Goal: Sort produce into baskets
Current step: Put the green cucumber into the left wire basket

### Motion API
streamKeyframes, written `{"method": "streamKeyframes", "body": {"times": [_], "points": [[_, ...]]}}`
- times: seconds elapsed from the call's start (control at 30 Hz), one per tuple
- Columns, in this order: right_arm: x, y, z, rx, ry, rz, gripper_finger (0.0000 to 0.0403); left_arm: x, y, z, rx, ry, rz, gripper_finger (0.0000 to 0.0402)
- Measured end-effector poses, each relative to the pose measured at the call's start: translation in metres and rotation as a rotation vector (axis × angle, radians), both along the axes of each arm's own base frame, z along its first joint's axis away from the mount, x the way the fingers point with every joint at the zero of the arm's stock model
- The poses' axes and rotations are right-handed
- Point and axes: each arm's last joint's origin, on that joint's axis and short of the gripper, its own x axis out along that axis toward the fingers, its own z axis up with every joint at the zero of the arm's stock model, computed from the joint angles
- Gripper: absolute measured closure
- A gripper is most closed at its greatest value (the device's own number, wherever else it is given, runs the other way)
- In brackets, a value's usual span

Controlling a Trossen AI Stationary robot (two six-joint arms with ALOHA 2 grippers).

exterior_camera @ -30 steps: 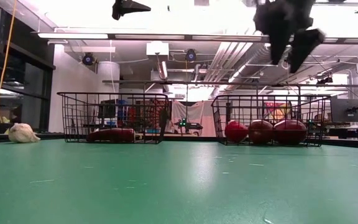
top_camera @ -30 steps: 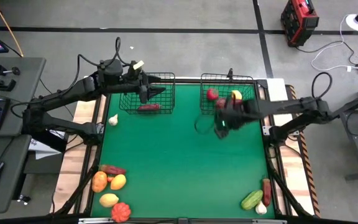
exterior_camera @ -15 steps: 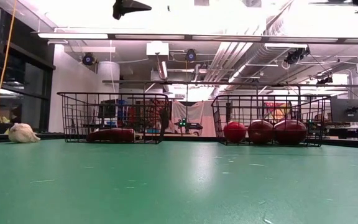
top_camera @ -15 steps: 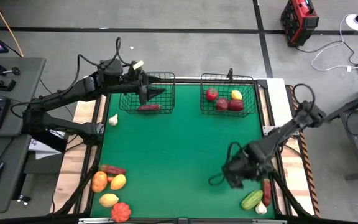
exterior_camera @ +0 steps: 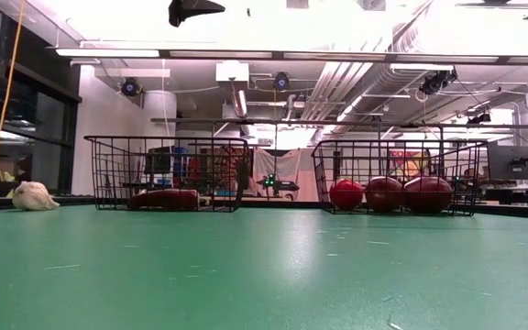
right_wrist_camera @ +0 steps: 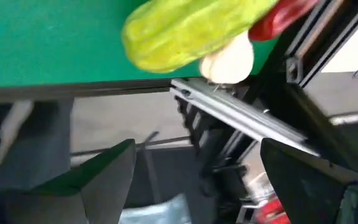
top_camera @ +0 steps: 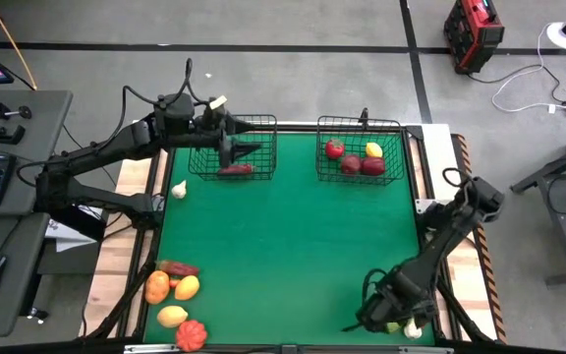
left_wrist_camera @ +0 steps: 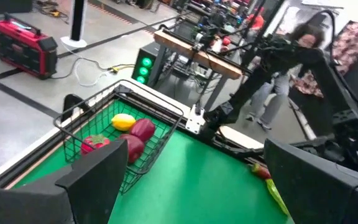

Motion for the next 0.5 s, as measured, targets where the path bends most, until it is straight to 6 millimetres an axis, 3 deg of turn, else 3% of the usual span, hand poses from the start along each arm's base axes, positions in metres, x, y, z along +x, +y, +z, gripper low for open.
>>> {"method": "streamKeyframes", "body": {"times": [0.13, 0.27, 0.5], "points": [[-0.003, 0.004, -0.018, 0.064, -0.135, -0.068, 0.0064, 0.000, 0.000, 0.000, 0.006, 0.000, -0.008, 0.0037], [-0.005, -0.011, -0.038, -0.006, -0.183, -0.117, 0.0064, 0.000, 0.000, 0.000, 0.002, 0.000, -0.009, 0.0037], [-0.017, -0.016, -0.028, -0.031, -0.156, -0.052, 0.0064, 0.000, 0.000, 0.000, -0.048, -0.008, -0.001, 0.0037]]}}
